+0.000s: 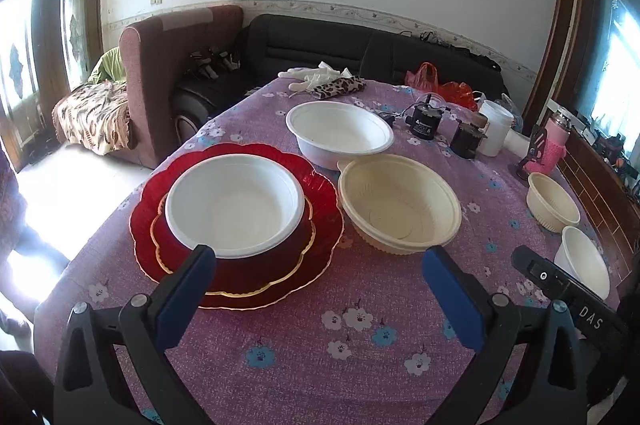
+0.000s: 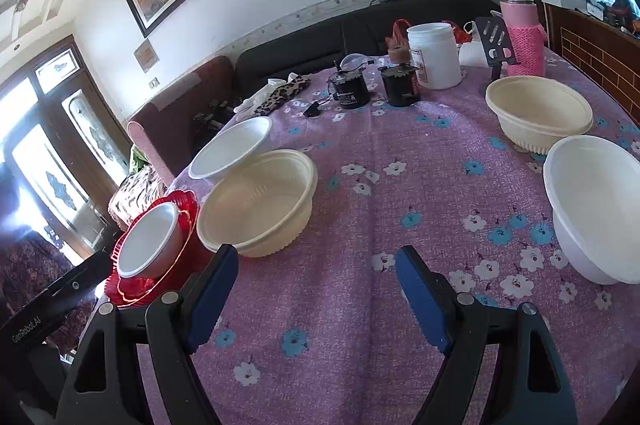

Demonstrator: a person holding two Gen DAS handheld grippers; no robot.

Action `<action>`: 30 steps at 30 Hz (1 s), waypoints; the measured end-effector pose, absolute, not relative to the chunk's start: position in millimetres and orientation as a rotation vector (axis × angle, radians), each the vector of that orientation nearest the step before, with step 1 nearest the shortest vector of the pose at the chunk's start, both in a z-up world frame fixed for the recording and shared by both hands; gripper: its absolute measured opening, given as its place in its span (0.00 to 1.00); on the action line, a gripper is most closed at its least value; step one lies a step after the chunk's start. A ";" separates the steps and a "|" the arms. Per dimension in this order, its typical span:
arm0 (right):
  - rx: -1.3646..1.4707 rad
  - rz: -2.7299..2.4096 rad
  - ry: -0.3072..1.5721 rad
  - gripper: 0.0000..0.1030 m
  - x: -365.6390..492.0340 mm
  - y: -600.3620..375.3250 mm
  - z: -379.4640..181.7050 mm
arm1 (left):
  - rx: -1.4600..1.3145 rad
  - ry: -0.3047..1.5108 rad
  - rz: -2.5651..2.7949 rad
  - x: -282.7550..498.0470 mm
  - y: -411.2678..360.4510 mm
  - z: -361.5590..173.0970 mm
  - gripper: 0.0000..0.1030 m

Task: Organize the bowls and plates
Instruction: 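Withdraw both tools from the stacked plates and bowl, then move both tools to the rim of the large beige plastic bowl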

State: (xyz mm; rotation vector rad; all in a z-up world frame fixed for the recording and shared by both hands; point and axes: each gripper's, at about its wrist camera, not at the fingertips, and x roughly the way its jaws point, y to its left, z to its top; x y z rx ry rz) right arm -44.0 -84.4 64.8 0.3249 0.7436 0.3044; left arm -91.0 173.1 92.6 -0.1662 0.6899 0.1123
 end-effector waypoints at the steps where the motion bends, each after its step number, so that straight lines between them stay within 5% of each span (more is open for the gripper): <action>1: 0.326 0.300 0.754 0.82 -40.0 -85.5 63.1 | -0.162 0.700 0.110 -89.0 172.9 90.6 1.00; 24: 0.386 0.298 0.928 0.79 44.2 -38.6 29.2 | -0.300 0.739 0.067 -79.1 215.0 84.1 1.00; 30: 0.434 0.305 1.012 0.30 70.5 -18.9 9.7 | -0.327 0.735 0.081 -80.2 223.4 84.3 1.00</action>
